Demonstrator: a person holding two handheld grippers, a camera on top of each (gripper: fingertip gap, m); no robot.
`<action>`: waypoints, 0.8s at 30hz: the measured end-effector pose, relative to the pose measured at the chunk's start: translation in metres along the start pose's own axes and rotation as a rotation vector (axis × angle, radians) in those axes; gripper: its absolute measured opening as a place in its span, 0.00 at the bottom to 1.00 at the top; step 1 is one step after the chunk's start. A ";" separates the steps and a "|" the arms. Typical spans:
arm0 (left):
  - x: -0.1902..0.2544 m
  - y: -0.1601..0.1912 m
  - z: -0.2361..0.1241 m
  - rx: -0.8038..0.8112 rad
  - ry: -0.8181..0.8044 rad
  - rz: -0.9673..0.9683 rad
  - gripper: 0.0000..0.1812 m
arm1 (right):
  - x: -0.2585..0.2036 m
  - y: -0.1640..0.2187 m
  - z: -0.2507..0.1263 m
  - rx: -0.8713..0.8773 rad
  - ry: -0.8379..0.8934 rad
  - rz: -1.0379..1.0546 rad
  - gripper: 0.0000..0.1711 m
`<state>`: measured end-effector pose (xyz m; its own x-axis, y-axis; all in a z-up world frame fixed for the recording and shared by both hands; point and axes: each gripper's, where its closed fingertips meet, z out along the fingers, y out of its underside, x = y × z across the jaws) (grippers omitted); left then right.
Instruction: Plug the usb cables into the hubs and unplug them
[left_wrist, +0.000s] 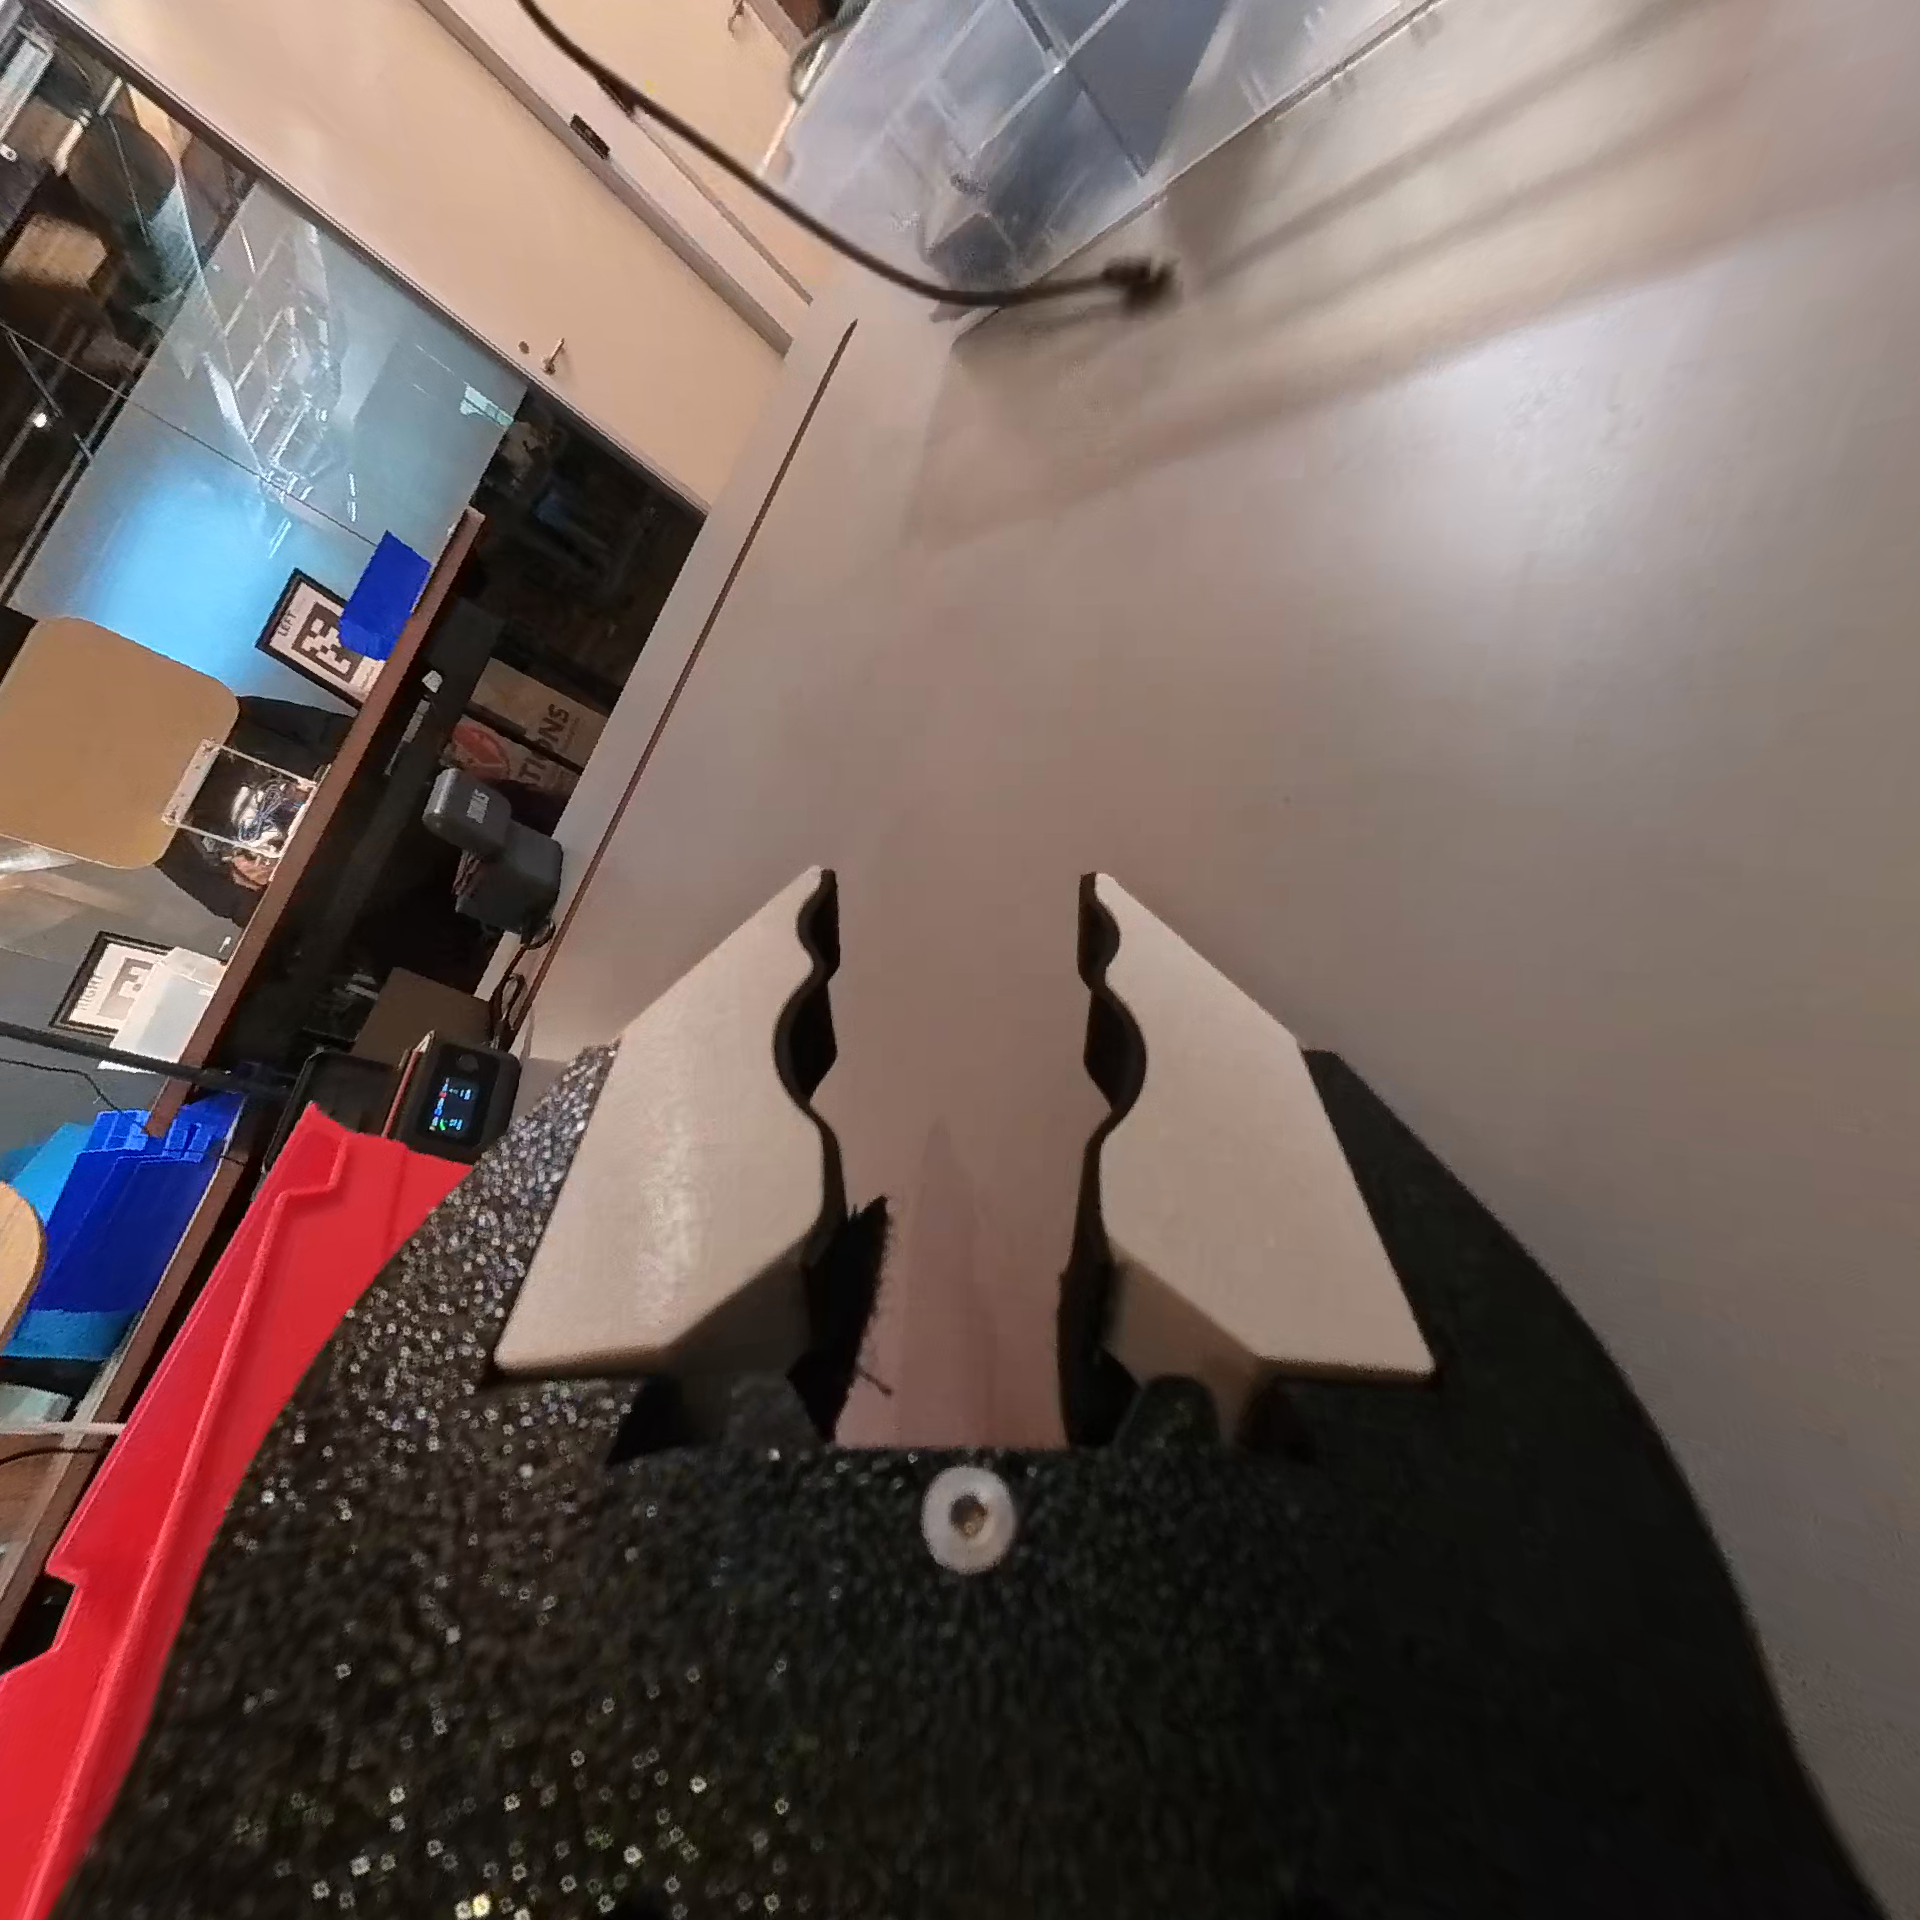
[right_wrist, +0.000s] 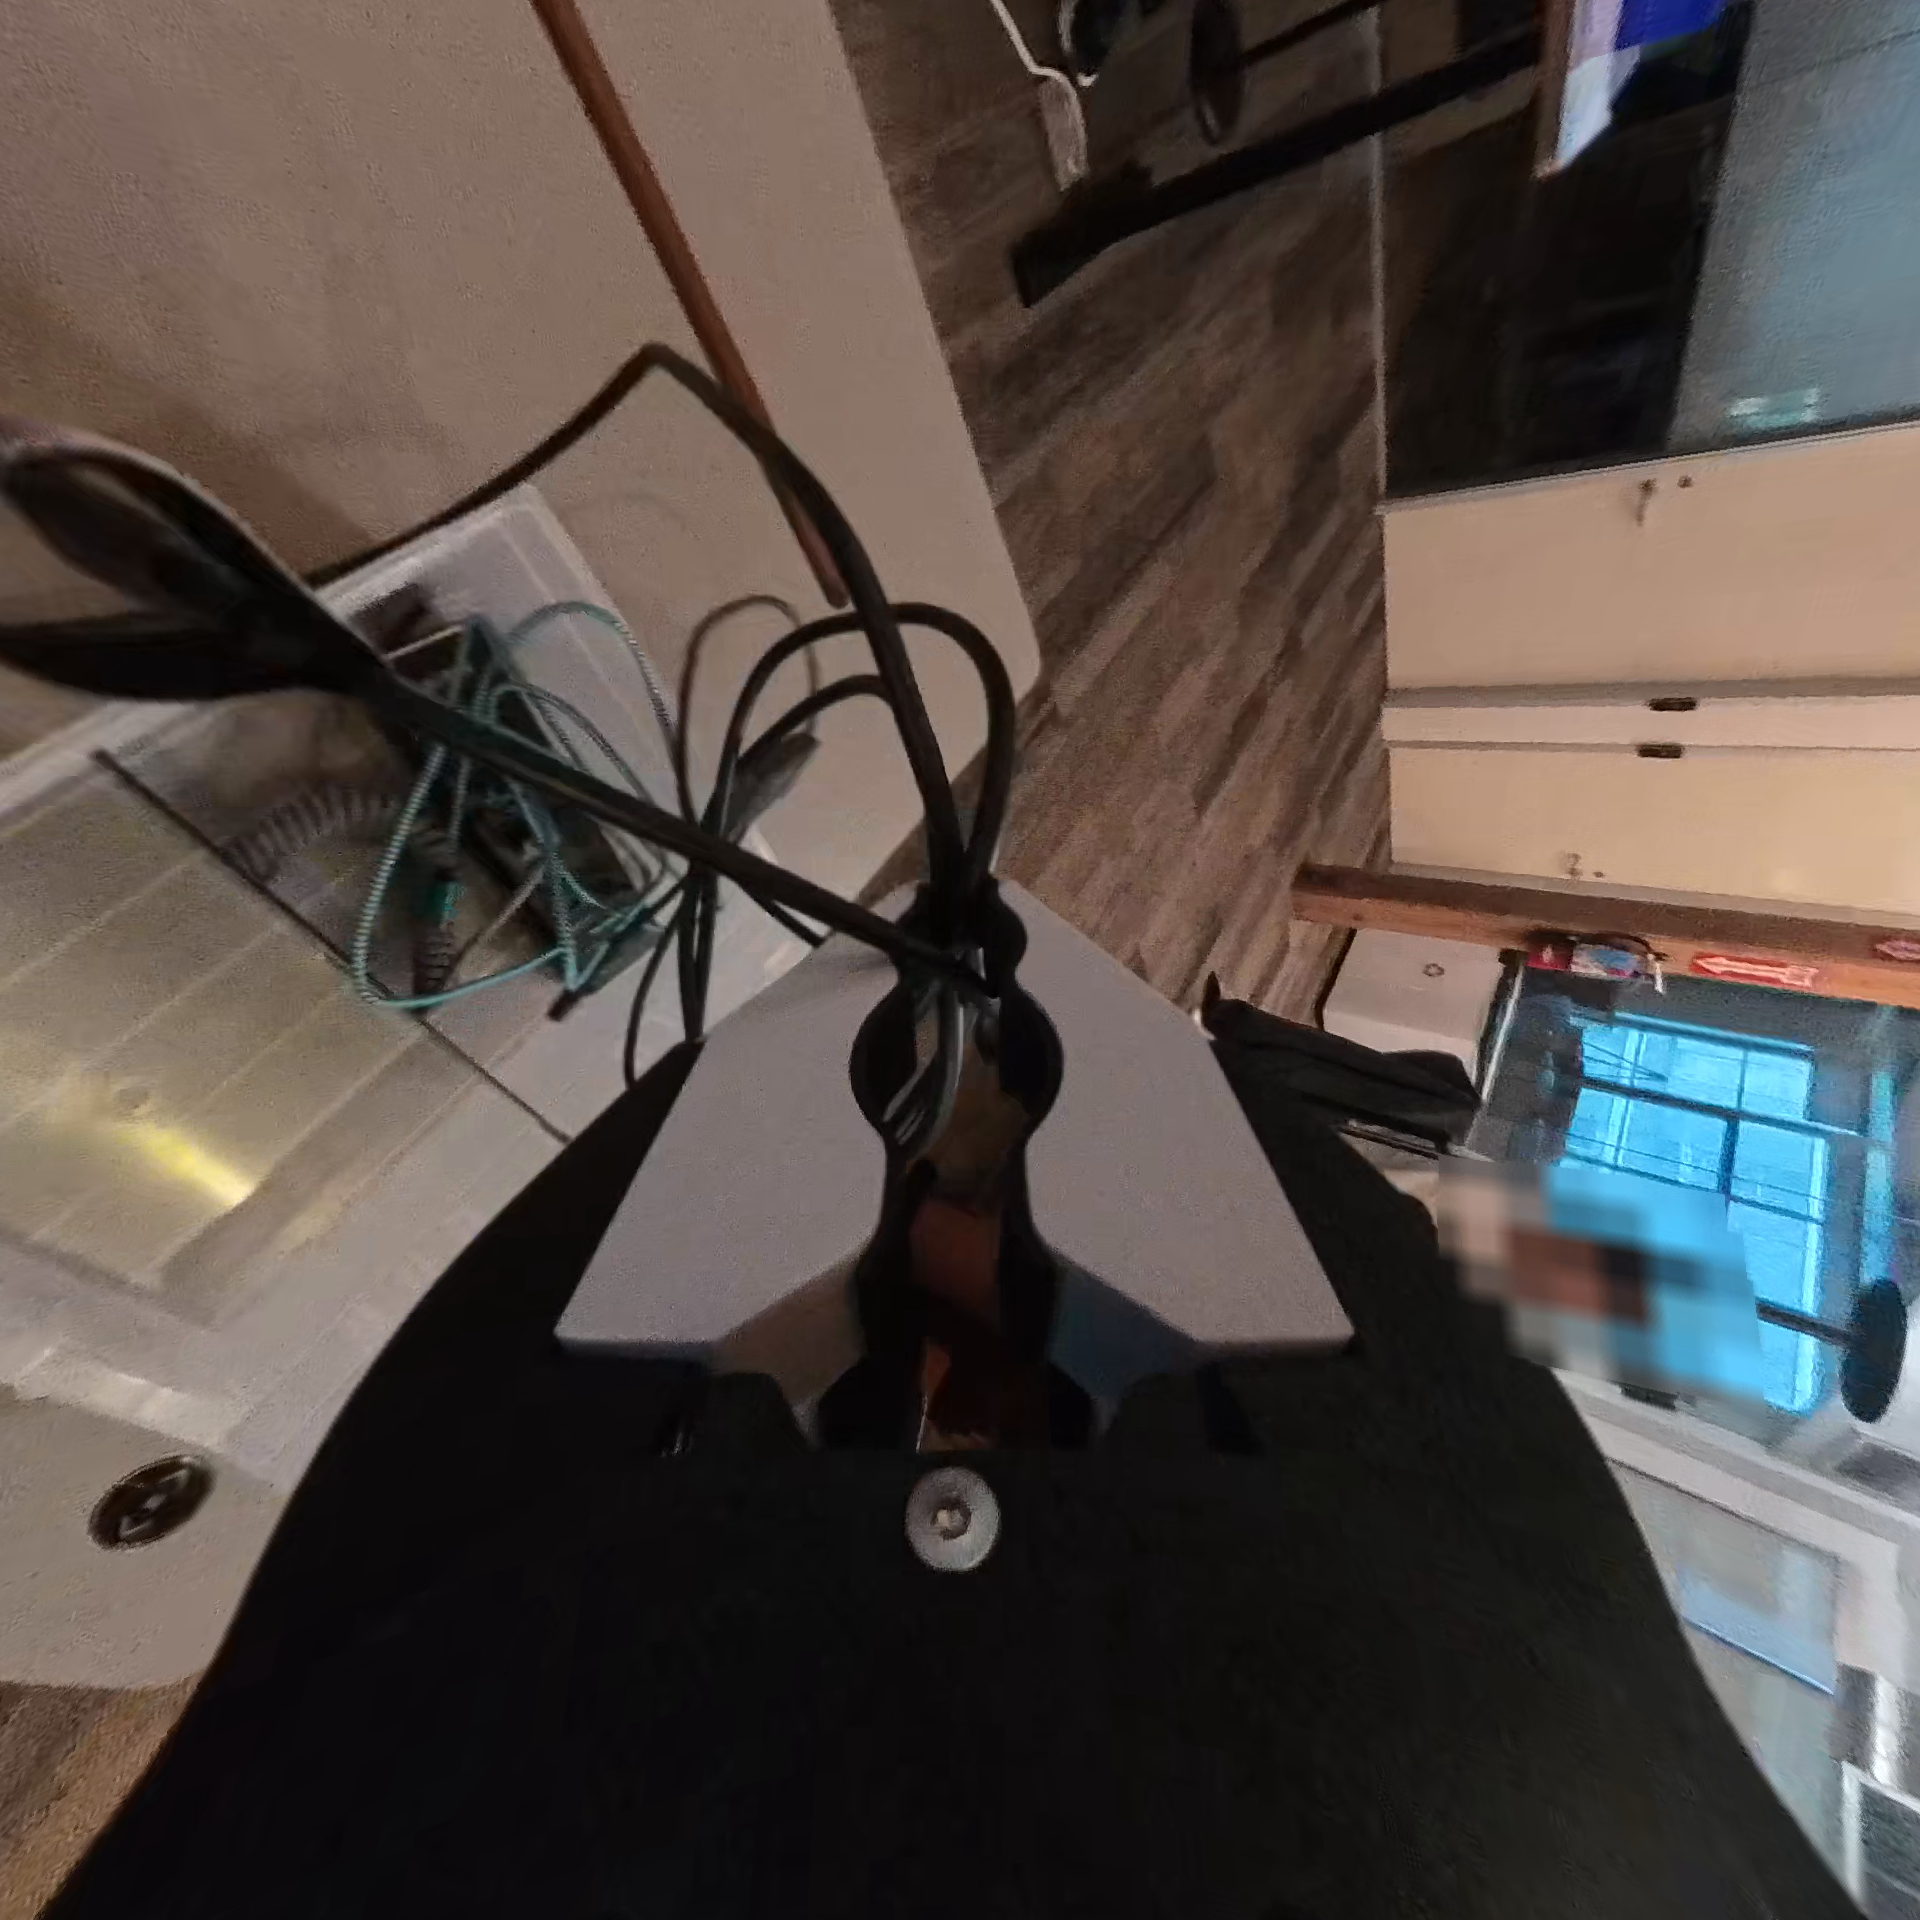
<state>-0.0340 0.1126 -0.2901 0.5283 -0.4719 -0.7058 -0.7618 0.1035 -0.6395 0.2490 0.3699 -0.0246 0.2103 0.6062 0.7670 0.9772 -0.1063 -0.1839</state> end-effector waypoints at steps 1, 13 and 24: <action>0.000 0.000 0.000 -0.001 0.001 0.002 0.25 | 0.010 0.008 -0.004 0.012 0.024 0.017 0.05; 0.002 -0.007 0.003 -0.005 0.010 0.023 0.24 | 0.077 0.062 -0.048 0.328 0.348 0.344 0.04; 0.010 -0.011 0.008 -0.007 0.018 0.035 0.23 | 0.093 0.099 -0.064 0.580 0.375 0.681 0.04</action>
<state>-0.0173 0.1143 -0.2924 0.4942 -0.4841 -0.7221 -0.7824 0.1144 -0.6122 0.3674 0.3653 0.0679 0.8197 0.2569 0.5120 0.4973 0.1245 -0.8586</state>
